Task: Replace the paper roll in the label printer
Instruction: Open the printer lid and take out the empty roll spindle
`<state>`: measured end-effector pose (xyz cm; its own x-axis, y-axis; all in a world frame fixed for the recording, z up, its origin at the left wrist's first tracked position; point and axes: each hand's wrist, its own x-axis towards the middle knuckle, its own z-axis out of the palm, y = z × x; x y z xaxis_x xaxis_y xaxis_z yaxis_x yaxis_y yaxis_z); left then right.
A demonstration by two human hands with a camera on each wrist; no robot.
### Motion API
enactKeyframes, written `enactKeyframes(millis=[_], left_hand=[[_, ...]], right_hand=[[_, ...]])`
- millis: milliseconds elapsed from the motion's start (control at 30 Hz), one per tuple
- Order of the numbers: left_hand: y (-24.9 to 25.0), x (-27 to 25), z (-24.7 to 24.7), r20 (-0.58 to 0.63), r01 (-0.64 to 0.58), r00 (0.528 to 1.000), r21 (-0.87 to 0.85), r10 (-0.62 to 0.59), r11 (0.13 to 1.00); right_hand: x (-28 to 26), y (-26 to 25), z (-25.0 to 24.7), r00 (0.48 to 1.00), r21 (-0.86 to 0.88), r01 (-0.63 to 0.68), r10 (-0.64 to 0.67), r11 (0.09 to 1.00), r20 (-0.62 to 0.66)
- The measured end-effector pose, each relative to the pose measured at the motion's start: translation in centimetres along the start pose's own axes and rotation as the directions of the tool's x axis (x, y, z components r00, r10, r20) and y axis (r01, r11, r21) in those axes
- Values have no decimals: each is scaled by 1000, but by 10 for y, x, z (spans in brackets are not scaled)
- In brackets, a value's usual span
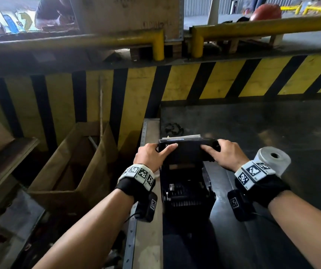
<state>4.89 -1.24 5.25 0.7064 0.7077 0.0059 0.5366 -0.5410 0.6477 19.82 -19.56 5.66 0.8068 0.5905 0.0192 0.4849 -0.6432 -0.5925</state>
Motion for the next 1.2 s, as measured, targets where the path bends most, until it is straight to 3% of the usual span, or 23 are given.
enactKeyframes(millis=[167, 333, 433, 500, 633, 833, 966, 1000, 1066, 1133, 1200], left_hand=[[25, 26, -7, -41, 113, 993, -54, -115, 992], [28, 27, 7, -104, 24, 994, -121, -37, 992], [23, 31, 12, -194, -143, 975, -169, 109, 975], [21, 41, 15, -204, -184, 968, -164, 149, 969], [23, 63, 15, -186, -198, 968, -158, 168, 967], [13, 77, 19, -120, -163, 983, -189, 142, 968], [-10, 67, 30, -66, -121, 992, -184, 110, 975], [-18, 62, 36, -25, -83, 997, -161, 80, 984], [-33, 49, 50, 78, -10, 997, -94, 17, 995], [-46, 39, 65, 158, 13, 987, -43, -6, 999], [-53, 32, 77, 234, -5, 972, 19, 0, 1000]], right_hand=[[21, -10, -4, 993, 53, 6, 0, 999, -118], [46, -24, -5, 973, 60, 0, 14, 998, -230], [61, -26, 2, 977, 52, 62, -50, 997, -209], [69, -24, 9, 977, 65, 133, -120, 989, -177], [83, -15, 15, 972, 123, 206, -188, 971, -145], [93, -15, 10, 981, 134, 185, -176, 974, -76], [76, 4, 20, 985, 183, 146, -126, 972, -119], [69, 11, 26, 991, 186, 112, -97, 976, -89], [54, 26, 41, 994, 132, 28, -42, 991, 103], [41, 38, 60, 964, 51, 26, -39, 998, 262], [33, 43, 74, 945, 3, 39, -38, 999, 325]])
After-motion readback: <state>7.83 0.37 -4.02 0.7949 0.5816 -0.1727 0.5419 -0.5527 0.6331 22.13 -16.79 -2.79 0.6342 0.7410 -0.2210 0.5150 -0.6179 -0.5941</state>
